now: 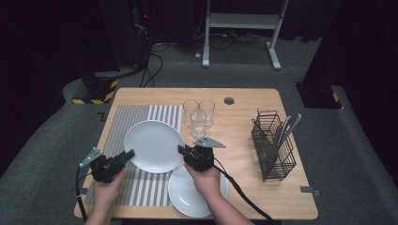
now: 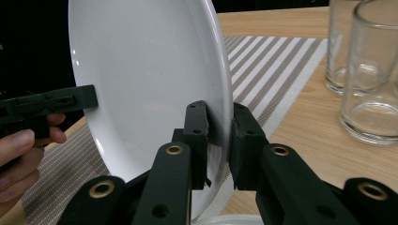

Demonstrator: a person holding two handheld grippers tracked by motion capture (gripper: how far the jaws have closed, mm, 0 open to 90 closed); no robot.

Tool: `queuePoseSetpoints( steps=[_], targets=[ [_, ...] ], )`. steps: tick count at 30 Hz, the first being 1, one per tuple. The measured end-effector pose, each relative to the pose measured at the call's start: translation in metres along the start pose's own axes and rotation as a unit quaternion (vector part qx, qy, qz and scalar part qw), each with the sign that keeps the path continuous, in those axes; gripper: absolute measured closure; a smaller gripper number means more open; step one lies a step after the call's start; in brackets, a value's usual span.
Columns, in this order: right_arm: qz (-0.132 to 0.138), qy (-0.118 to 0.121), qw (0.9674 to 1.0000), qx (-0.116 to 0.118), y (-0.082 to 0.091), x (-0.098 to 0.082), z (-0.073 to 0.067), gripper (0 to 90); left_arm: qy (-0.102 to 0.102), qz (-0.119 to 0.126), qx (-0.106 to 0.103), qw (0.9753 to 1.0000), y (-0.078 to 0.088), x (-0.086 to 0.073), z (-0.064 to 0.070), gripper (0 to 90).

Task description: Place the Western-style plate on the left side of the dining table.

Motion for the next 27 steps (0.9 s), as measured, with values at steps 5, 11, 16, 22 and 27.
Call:
queuePoseSetpoints(
  steps=[5,11,16,22,27],
  targets=[
    [-0.005,-0.001,1.0,0.007,-0.011,0.002,-0.006,79.1,0.003,0.005,0.005,1.0,0.005,0.008,-0.009,75.3],
    [-0.006,0.002,0.9999,0.013,-0.02,0.003,-0.014,79.2,0.008,0.007,0.008,0.9999,0.009,0.015,-0.018,75.2],
    [-0.009,0.002,0.9998,0.016,-0.028,0.002,-0.019,79.0,0.007,0.012,0.012,0.9998,0.013,0.02,-0.023,75.1],
    [-0.012,0.002,0.9997,0.022,-0.035,0.004,-0.024,78.7,0.011,0.018,0.016,0.9996,0.016,0.027,-0.029,74.9],
    [-0.015,0.001,0.9996,0.024,-0.041,0.005,-0.027,78.6,0.015,0.02,0.02,0.9995,0.017,0.029,-0.033,74.8]
  ],
)
Point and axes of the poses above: each handheld gripper's, and its own axes: y roughly backward along the jaws, x roughly out of its top, z roughly to its right, the point moved 8 cm from there along -y, roughly forward along the jaws, and after that the axes turned 1 degree about x, right-handed, at the moved point
